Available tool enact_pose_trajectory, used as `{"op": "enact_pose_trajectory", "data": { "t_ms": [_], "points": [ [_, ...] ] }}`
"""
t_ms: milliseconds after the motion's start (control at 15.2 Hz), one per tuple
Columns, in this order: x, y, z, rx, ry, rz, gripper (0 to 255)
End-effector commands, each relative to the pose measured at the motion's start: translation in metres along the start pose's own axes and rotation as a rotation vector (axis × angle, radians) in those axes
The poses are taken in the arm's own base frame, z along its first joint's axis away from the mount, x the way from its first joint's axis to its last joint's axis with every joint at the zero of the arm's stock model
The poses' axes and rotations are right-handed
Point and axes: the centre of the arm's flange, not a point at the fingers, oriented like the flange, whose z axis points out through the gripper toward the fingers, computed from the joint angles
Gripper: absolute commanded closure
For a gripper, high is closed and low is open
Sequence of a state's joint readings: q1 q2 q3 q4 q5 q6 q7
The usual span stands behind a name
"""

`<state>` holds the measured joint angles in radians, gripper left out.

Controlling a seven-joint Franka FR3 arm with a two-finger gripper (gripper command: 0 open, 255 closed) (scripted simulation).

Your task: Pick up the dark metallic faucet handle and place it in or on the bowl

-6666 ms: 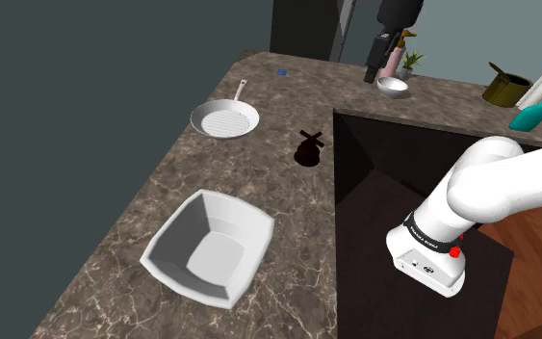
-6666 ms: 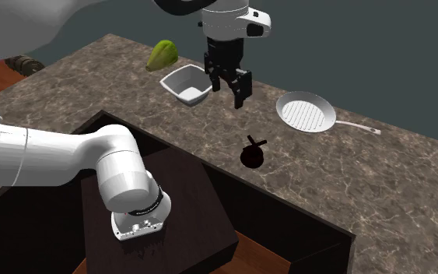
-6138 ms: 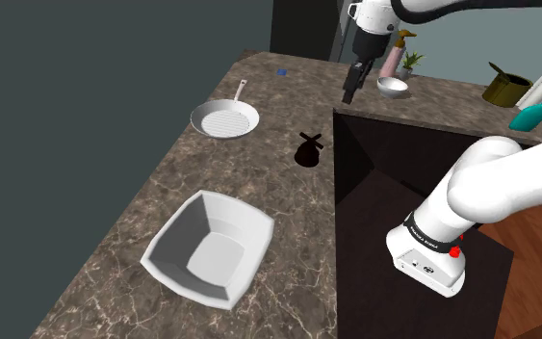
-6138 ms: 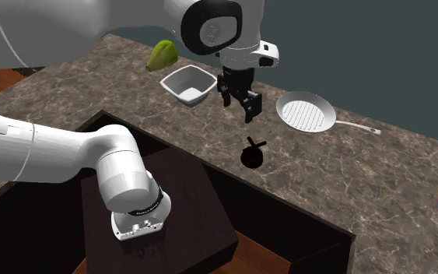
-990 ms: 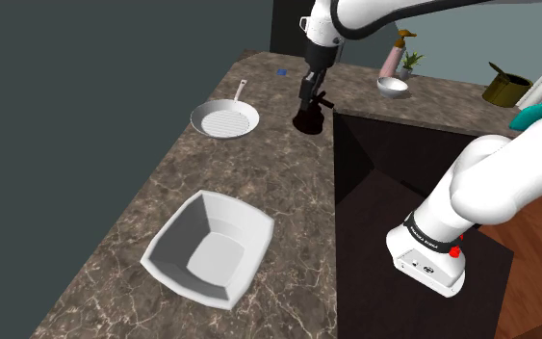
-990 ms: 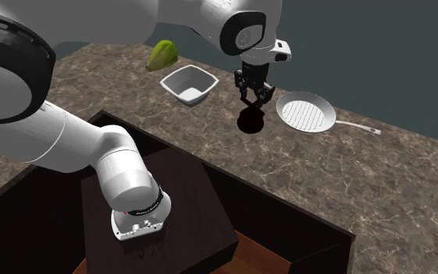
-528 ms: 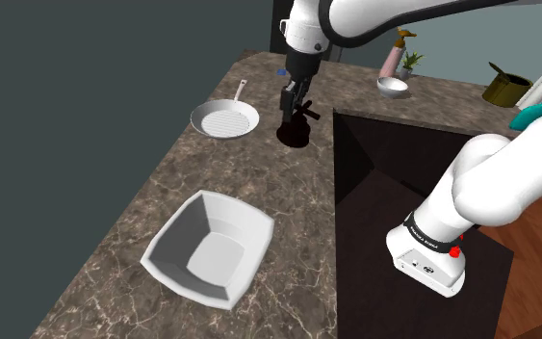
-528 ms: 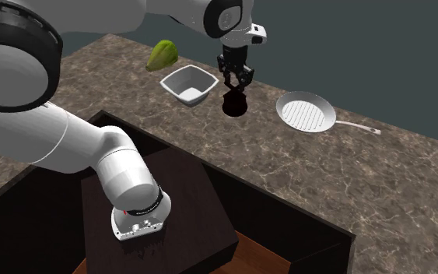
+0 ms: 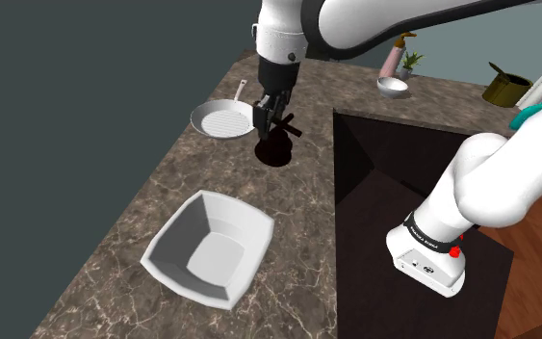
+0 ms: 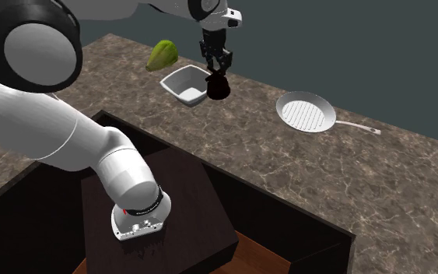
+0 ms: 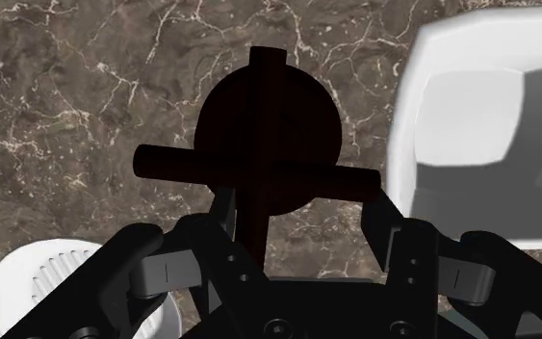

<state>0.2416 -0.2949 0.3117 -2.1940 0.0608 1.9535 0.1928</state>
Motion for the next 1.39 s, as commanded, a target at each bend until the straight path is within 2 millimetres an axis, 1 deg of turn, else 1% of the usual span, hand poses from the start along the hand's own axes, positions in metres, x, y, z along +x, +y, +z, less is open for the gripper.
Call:
{"op": "enact_pose_trajectory", "data": {
  "t_ms": [0, 1056, 1320],
  "points": [
    [0.002, -0.026, -0.003, 0.0, 0.0, 0.003, 255],
    [0.032, -0.232, -0.023, 0.0, 0.0, 0.003, 255],
    [0.031, -0.233, -0.002, 0.0, 0.0, 0.003, 255]
  ]
}}
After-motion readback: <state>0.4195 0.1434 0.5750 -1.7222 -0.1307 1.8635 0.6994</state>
